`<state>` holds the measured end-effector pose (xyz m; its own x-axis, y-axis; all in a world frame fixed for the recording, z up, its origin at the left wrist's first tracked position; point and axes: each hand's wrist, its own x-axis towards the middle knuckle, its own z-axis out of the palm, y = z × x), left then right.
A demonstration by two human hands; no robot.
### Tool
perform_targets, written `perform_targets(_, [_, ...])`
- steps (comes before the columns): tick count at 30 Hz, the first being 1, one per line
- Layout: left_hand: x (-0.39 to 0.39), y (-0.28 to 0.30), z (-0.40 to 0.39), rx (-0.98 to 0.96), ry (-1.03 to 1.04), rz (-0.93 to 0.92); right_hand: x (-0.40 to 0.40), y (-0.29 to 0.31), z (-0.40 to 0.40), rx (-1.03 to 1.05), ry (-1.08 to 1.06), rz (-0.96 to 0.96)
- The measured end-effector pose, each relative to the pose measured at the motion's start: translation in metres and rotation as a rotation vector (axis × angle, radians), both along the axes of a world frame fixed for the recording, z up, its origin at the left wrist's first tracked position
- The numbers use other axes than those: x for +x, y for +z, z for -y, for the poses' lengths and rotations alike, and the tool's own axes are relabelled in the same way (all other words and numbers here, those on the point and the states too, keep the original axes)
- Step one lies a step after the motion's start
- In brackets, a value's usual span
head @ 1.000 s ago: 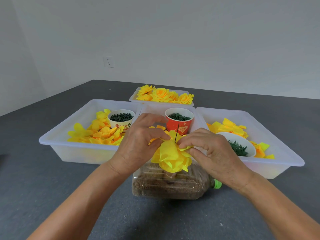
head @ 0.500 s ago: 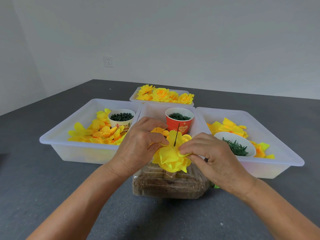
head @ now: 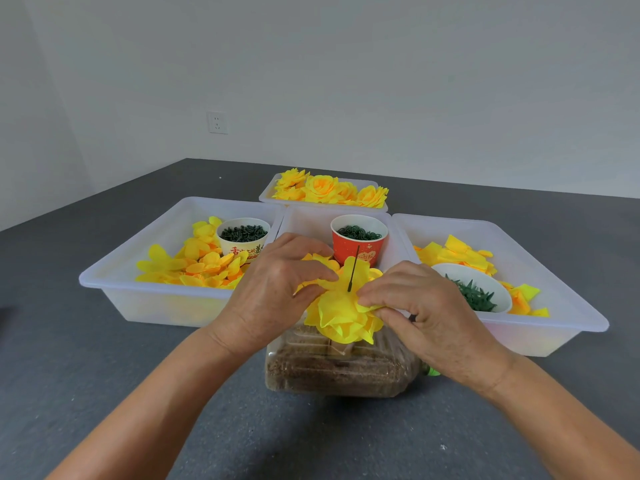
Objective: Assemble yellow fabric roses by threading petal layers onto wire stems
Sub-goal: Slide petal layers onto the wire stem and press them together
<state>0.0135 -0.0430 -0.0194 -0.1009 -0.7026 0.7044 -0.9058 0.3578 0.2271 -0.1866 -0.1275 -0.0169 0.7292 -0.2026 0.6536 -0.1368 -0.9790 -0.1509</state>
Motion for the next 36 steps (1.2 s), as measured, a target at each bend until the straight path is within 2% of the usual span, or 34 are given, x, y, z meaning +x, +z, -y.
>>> perform_targets(8, [0.0,0.001,0.001,0.0,0.009,-0.03,-0.007,0.004,-0.003,-0.035,-0.095,-0.004])
perform_targets(12, [0.001,-0.001,0.004,-0.006,0.012,-0.051,-0.007,0.007,-0.007,-0.044,-0.089,0.051])
perform_targets(17, [0.003,-0.003,0.006,-0.03,0.008,-0.005,-0.004,0.005,-0.014,-0.027,-0.046,0.02])
perform_targets(22, [0.004,-0.005,0.007,-0.046,-0.028,0.015,-0.004,0.001,-0.019,0.05,-0.022,0.007])
perform_targets(27, [0.005,-0.008,0.008,-0.017,-0.043,-0.007,-0.007,0.0,-0.02,0.235,-0.001,0.059])
perform_targets(36, [0.004,-0.008,0.008,0.037,-0.038,0.012,-0.007,-0.004,-0.022,0.318,0.007,0.044])
